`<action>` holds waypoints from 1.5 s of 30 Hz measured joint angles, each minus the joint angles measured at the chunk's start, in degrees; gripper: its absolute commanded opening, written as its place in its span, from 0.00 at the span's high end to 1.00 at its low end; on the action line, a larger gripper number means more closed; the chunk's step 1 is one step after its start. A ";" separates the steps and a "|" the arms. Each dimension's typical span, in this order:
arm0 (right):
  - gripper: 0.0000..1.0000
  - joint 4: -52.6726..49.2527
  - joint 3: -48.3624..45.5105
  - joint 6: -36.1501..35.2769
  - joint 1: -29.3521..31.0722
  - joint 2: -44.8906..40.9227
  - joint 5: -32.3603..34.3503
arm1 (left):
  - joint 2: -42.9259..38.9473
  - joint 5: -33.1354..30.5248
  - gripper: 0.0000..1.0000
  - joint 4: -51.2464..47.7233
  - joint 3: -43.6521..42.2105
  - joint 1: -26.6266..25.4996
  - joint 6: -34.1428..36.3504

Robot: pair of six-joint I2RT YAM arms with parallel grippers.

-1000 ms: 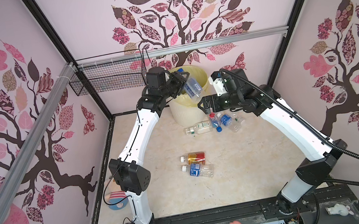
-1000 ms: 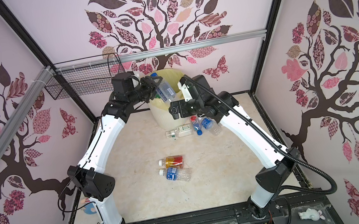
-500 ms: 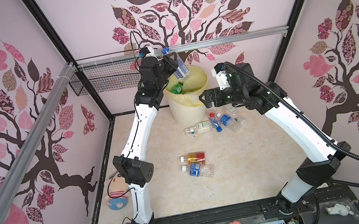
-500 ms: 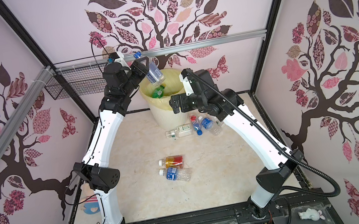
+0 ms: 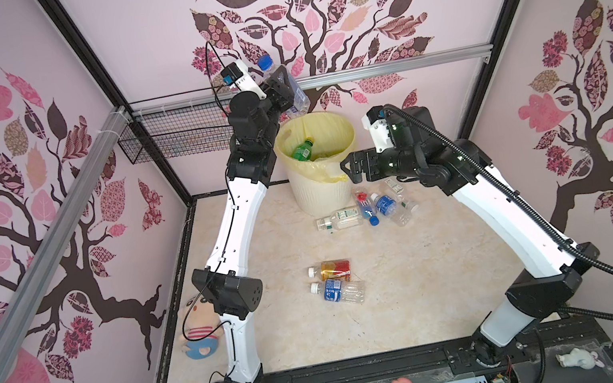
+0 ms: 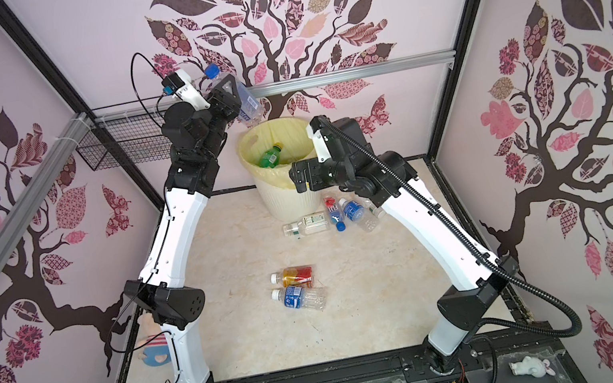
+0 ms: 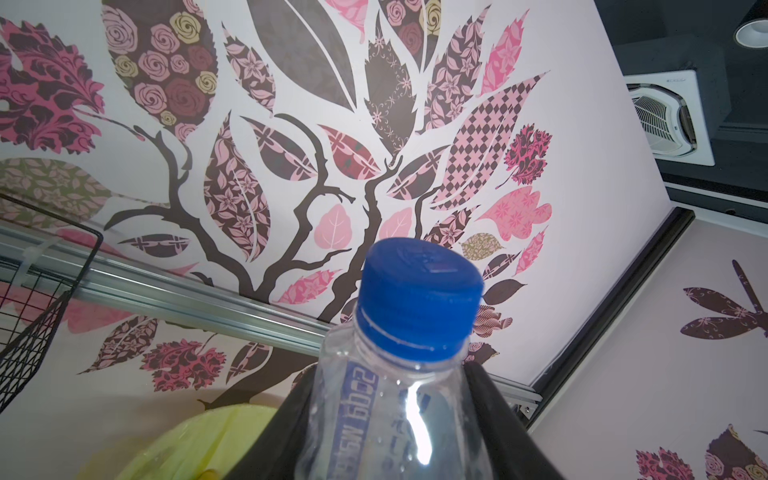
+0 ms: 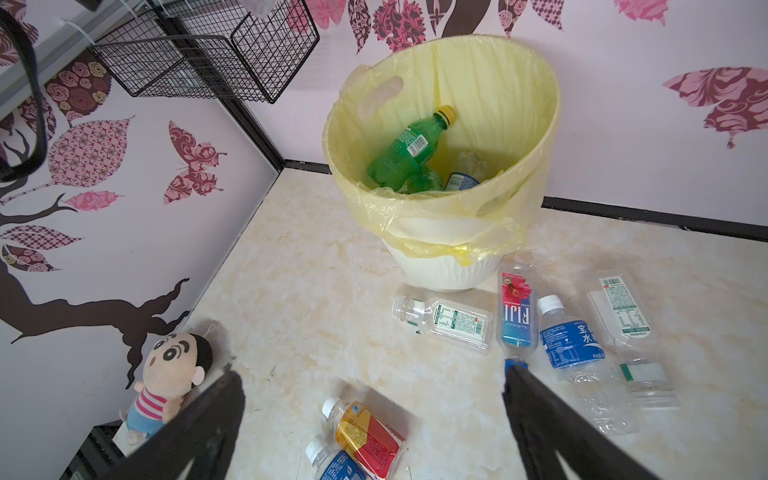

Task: Throw the plastic bottles in the bin
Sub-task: 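Open both grippers over the bin to drop the water bottles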

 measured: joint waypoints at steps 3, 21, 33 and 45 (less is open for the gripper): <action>0.00 0.00 0.00 0.00 0.00 0.00 0.07 | 0.66 -0.76 0.62 0.74 0.20 0.00 -0.17; 0.01 0.00 -0.02 0.13 0.00 0.09 -0.50 | 11.63 1.92 0.03 -9.66 3.91 -0.04 -4.15; 0.00 -0.02 -0.02 1.14 0.00 0.20 -1.05 | 6.32 2.16 0.03 -10.05 0.76 -1.46 -1.97; 0.00 -1.14 -1.75 1.97 0.00 0.09 0.22 | -7.37 1.22 0.03 -11.82 -19.41 -4.13 -0.02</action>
